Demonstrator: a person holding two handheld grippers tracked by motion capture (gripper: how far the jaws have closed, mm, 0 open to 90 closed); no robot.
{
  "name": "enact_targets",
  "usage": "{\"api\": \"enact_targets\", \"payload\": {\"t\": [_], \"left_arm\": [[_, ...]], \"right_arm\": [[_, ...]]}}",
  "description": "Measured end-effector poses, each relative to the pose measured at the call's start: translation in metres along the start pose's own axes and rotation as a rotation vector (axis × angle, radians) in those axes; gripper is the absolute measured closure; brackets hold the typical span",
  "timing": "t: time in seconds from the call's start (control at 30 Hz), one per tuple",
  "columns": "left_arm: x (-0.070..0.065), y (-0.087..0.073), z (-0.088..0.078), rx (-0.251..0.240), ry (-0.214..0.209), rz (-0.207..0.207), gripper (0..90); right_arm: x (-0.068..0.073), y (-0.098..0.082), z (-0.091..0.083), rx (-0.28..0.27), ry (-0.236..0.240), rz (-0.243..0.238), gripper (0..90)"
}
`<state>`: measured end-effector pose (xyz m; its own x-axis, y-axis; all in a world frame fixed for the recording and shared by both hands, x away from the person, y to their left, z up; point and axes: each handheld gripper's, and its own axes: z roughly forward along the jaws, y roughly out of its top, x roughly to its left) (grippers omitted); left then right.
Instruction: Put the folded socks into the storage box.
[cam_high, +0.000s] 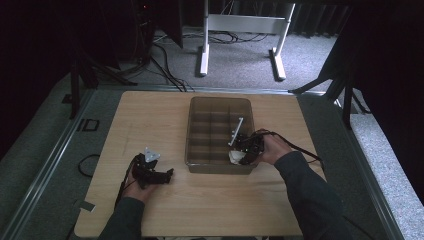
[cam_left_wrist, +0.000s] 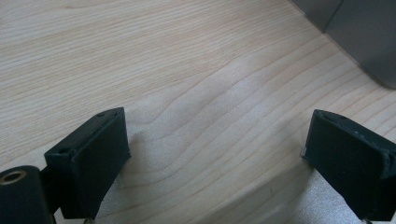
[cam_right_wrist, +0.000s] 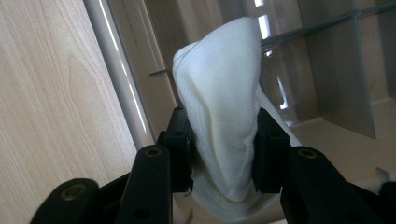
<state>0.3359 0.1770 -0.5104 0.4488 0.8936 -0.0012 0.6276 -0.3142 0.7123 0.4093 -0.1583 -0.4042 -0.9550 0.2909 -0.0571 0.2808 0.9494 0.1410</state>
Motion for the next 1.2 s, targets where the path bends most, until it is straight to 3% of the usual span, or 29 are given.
{"api": "enact_targets", "payload": {"t": [0.37, 0.53, 0.63, 0.67, 1.2], "left_arm": [[0.0, 0.0, 0.0, 0.0, 0.001, 0.0, 6.6], [0.0, 0.0, 0.0, 0.0, 0.0, 0.0, 6.6], [0.0, 0.0, 0.0, 0.001, 0.0, 0.0, 6.6], [0.0, 0.0, 0.0, 0.001, 0.0, 0.0, 6.6], [0.0, 0.0, 0.0, 0.0, 0.0, 0.0, 6.6]], "right_arm": [[-0.004, 0.003, 0.005, 0.023, 0.031, 0.017, 63.8], [-0.011, -0.003, 0.002, -0.023, 0.074, 0.075, 57.6], [-0.013, -0.004, 0.002, -0.032, 0.08, 0.085, 56.1], [-0.015, -0.006, -0.002, -0.046, 0.092, 0.103, 51.2], [-0.016, -0.015, -0.02, -0.09, 0.105, 0.107, 42.7]]}}
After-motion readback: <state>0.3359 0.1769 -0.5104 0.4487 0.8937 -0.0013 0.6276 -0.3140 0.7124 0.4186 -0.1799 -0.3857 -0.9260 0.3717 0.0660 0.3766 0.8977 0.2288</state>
